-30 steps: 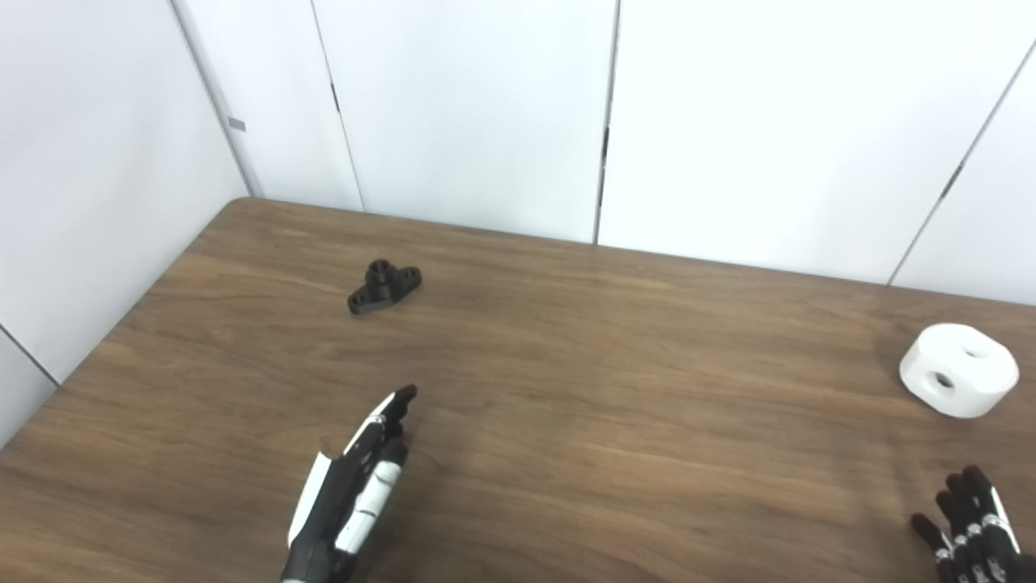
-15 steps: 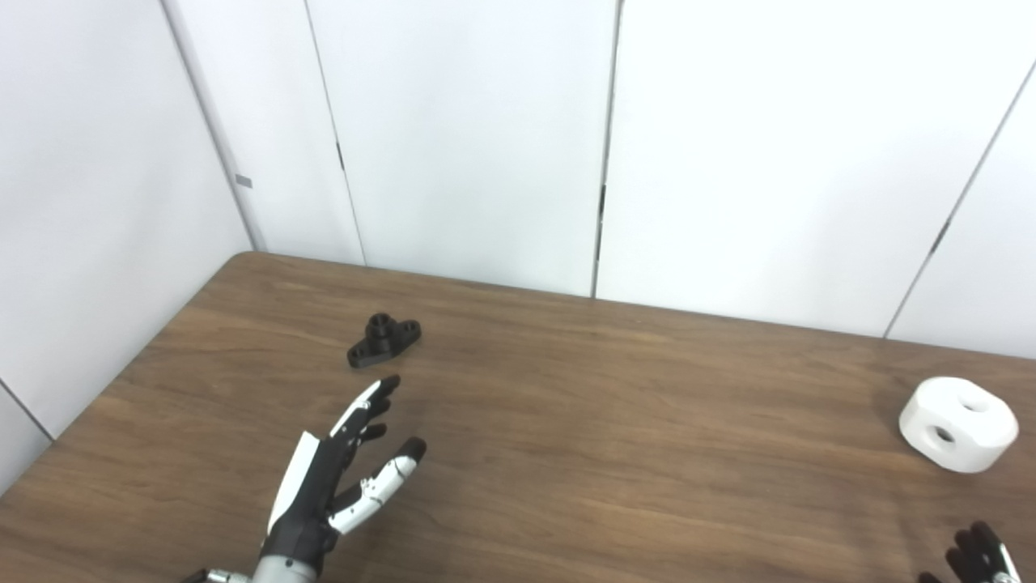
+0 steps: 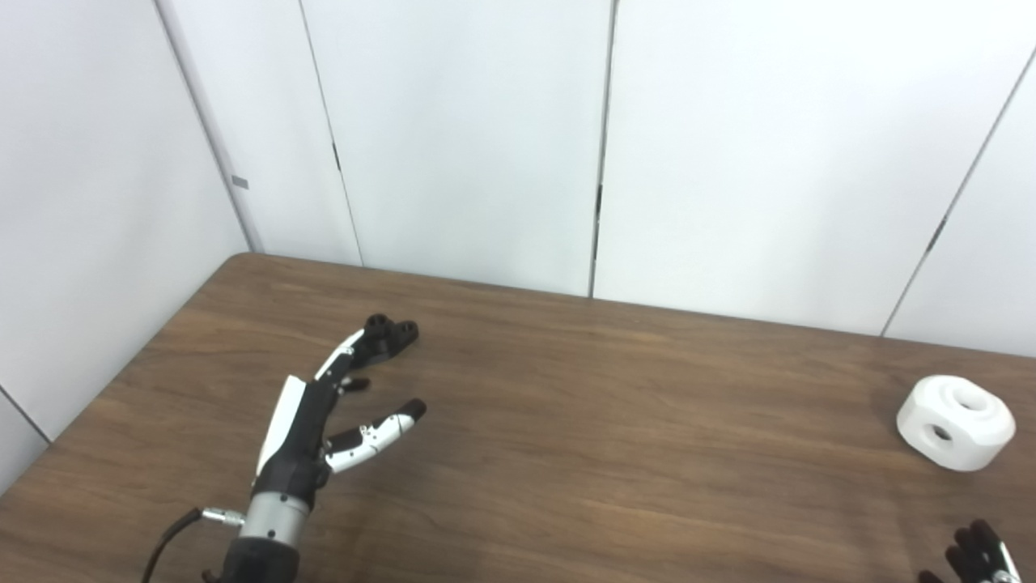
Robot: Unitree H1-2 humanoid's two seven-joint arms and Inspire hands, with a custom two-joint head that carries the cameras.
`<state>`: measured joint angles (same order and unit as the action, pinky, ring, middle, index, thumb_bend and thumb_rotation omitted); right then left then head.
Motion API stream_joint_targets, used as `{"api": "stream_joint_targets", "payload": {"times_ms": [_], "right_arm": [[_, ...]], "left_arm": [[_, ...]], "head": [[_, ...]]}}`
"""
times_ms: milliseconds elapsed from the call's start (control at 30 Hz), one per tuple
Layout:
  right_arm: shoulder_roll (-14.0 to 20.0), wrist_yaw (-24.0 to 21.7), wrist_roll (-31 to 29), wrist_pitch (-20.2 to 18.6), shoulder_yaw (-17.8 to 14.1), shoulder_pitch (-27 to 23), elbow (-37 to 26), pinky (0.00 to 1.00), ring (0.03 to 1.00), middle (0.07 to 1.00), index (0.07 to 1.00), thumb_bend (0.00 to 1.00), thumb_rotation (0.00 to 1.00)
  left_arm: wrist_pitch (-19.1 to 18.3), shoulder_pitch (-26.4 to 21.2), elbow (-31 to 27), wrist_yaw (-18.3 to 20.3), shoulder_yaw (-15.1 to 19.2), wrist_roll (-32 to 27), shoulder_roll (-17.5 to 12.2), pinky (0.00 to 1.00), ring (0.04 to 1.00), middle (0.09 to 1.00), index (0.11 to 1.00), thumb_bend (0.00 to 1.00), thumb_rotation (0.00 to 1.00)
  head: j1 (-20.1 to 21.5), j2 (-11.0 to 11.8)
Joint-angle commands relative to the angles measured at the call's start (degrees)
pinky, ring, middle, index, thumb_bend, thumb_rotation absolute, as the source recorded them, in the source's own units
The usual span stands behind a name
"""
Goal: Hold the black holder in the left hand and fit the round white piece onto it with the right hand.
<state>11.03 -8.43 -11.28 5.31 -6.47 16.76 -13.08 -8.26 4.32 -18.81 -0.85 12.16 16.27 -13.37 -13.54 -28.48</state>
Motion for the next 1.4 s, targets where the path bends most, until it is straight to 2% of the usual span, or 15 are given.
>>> {"api": "stream_joint_targets", "payload": {"times_ms": [0,67,133,367,500,567,733,967,1133,1300,1367], "right_arm": [[-0.41,0.38,0.58,0.31,-0.01,0.59,2.7,1.0,1.0,1.0,1.0,0.55,1.0],[-0.49,0.48,0.75,0.19,-0.07,0.55,2.76,1.0,1.0,0.999,1.0,0.55,1.0],[-0.61,0.51,0.74,0.1,-0.13,0.52,2.75,1.0,1.0,0.997,1.0,0.55,1.0],[-0.78,0.28,0.79,0.97,0.01,0.24,3.53,1.0,1.0,0.992,1.0,0.54,1.0],[-0.86,0.45,0.9,0.59,0.07,-0.1,3.58,1.0,1.0,0.998,1.0,0.55,1.0],[-1.01,0.61,0.96,0.78,-0.01,-0.26,3.8,1.0,1.0,0.996,1.0,0.53,1.0],[-1.07,0.62,0.92,0.6,-0.19,-0.45,4.16,1.0,1.0,0.987,1.0,0.53,1.0],[-0.84,0.11,0.17,1.17,-0.38,-0.17,4.21,1.0,1.0,0.992,1.0,0.53,1.0],[-0.64,0.01,0.64,1.37,-0.22,0.01,4.04,1.0,1.0,0.983,1.0,0.53,1.0],[-0.69,0.01,0.35,1.07,-0.25,0.12,3.76,1.0,1.0,0.97,1.0,0.54,1.0],[-0.63,-0.05,0.27,0.99,-0.25,0.25,3.59,1.0,1.0,0.97,1.0,0.54,1.0]], "left_arm": [[0.51,-2.58,0.27,-1.55,1.14,0.67,-1.82,0.92,0.97,0.963,0.899,0.77,0.31],[0.58,-3.66,1.73,-2.02,1.59,0.86,-2.53,0.94,0.963,0.954,0.902,0.78,0.31],[0.44,-4.74,3.13,-2.61,1.8,1.76,-3.38,0.89,0.948,0.947,0.892,0.8,0.32],[3.0,-8.39,9.76,-4.28,2.71,1.29,-5.98,0.89,0.929,0.927,0.881,0.79,0.3],[2.05,-9.96,12.03,-5.15,2.68,2.31,-6.83,0.89,0.932,0.936,0.873,0.81,0.35],[1.51,-10.7,13.36,-5.73,2.3,3.67,-7.38,0.85,0.917,0.933,0.873,0.82,0.38],[1.69,-13.26,17.86,-6.8,0.6,6.86,-9.03,0.83,0.899,0.91,0.865,0.8,0.37],[0.49,-16.75,22.17,-7.12,-2.57,9.85,-10.82,0.88,0.932,0.893,0.835,0.82,0.31],[-4.19,-19.92,24.29,-5.01,-5.49,11.94,-11.79,0.91,0.972,0.924,0.839,0.85,0.37],[-4.65,-22.07,27.3,-5.53,-7.5,12.84,-12.35,0.94,0.98,0.933,0.823,0.88,0.36],[-5.23,-23.29,29.62,-6.19,-9.33,15.41,-13.09,0.98,0.974,0.932,0.817,0.9,0.4]], "head": [[-0.05,-0.05],[-0.05,-0.05],[0.03,-0.05],[0.6,0.24],[0.81,0.22],[0.95,0.26],[0.85,0.4],[0.82,0.12],[1.05,-0.08],[1.13,-0.26],[1.18,-0.27]]}}
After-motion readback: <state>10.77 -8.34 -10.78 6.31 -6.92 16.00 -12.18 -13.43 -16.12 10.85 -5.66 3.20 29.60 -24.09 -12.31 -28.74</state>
